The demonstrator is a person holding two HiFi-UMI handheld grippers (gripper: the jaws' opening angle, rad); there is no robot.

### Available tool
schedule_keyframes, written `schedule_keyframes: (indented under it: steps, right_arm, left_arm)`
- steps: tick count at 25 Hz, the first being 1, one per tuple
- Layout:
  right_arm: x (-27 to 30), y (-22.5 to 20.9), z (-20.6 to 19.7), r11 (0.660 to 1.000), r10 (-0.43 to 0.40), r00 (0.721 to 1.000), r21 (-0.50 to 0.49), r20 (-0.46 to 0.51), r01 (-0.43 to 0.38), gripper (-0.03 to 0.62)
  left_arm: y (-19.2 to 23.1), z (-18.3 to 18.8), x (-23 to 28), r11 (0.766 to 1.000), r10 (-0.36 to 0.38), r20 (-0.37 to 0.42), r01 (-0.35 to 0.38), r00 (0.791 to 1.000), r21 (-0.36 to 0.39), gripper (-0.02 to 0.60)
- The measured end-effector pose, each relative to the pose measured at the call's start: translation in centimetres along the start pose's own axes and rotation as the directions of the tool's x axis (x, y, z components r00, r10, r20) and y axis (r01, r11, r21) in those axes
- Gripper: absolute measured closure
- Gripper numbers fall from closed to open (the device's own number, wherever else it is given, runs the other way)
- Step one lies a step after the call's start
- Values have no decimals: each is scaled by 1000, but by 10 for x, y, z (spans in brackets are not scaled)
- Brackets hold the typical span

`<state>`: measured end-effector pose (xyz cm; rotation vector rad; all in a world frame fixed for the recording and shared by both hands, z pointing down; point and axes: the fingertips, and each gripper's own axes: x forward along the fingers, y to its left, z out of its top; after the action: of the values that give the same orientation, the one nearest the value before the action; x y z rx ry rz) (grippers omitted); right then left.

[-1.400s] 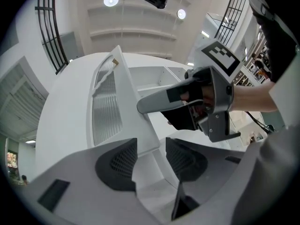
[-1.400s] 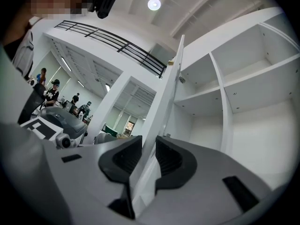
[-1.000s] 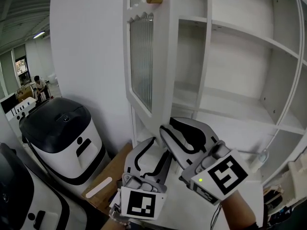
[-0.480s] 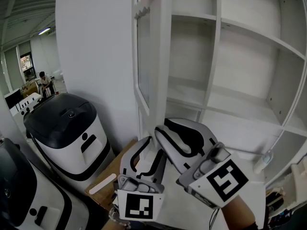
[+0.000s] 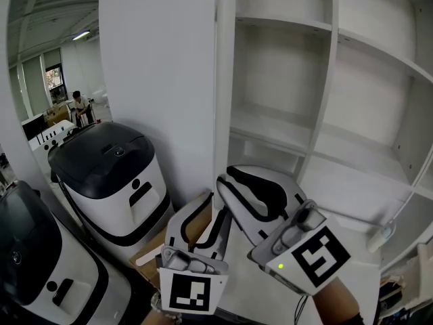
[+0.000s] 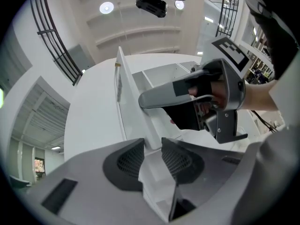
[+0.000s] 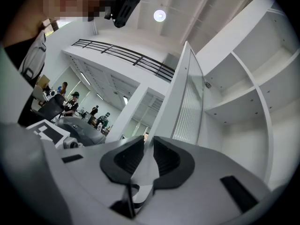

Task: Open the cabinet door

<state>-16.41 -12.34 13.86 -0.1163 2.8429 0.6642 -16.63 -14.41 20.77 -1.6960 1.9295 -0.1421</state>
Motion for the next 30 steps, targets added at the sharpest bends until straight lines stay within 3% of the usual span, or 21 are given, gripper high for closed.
schedule_keyframes:
  steps: [3,5,15,30]
  right_arm:
    - [7,7,3,1000,19,1000,-15,25,-18,545]
    - [12,14,6,999,32,999,-28,40,-31,592]
    - [25,32,-7,998,65,997,23,48,-66,592]
    - [42,43,-41,996,76,997,40,1,-76,592]
  left_arm:
    - [10,-3,-6,1000,19,-10,-19,1000,2,469]
    - [20,-5,-11,999,34,-16,-34,999,-5,477]
    - [68,-29,-33,990,111,-95,-118,989,-81,495]
    - [128,-56,-41,982,132,-128,-147,983,-115,497]
